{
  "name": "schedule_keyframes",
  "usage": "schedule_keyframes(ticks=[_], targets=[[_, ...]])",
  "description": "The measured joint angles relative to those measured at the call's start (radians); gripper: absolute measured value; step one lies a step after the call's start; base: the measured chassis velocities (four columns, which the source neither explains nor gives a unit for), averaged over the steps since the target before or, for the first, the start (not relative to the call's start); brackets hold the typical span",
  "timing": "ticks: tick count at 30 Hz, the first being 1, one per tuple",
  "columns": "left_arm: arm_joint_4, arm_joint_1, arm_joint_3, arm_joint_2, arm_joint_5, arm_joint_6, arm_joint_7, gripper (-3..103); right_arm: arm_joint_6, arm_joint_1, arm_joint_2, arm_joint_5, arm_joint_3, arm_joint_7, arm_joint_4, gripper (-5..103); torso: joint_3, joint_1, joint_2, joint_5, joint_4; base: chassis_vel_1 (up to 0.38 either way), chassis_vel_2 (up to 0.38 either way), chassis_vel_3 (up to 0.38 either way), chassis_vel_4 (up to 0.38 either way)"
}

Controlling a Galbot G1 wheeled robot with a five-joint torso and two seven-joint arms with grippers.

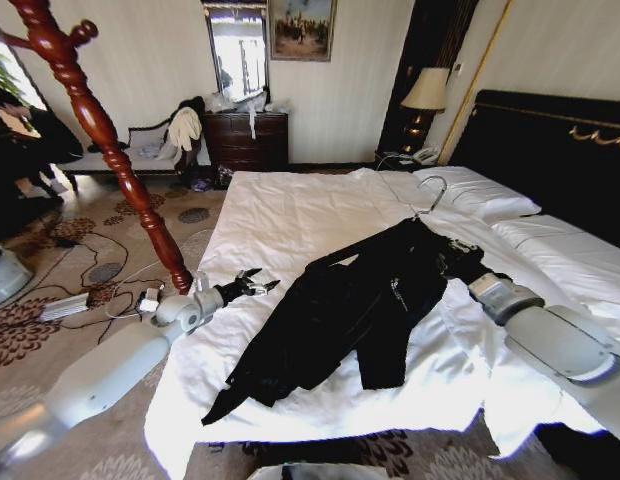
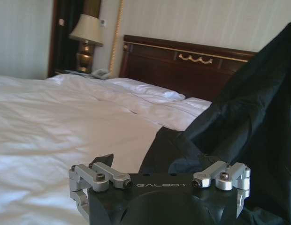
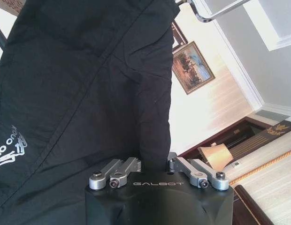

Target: Pick up the clothes from the bed and hang them on the clothes hanger.

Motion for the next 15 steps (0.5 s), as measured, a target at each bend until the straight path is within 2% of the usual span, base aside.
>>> schedule_keyframes(ticks=[1,4,6,9,15], targets=[[0.000,0.000,0.000,0.000,0.000,0.000,0.000,100,0.000,0.000,0.000,0.000,0.000,0.000,0.000,20,0.000,0.000,0.000,0.0000,0.0000,0.000,0.000,0.000,0.000],[0.100,-0.038,0.018,-0.039,0.048,-0.012,0.113,100,-0.007,-0.010,-0.008,0.017,0.011,0.007,0.008,20,0.000,0.000,0.000,0.0001,0.0002,0.000,0.000,0.000,0.000],[0.123,-0.043,0.018,-0.048,0.057,-0.016,0.134,100,-0.009,-0.010,-0.011,0.024,0.012,0.010,0.011,20,0.000,0.000,0.000,0.0001,0.0003,0.000,0.000,0.000,0.000],[0.222,-0.061,0.018,-0.086,0.114,-0.037,0.213,100,-0.023,0.006,-0.018,0.043,0.004,0.017,0.019,20,0.000,0.000,0.000,-0.0002,0.0004,0.000,0.000,0.000,0.000],[0.279,-0.064,0.016,-0.101,0.177,-0.061,0.271,102,-0.030,0.016,-0.023,0.051,-0.002,0.018,0.024,20,0.000,0.000,0.000,-0.0001,0.0002,0.000,0.000,0.000,0.000]])
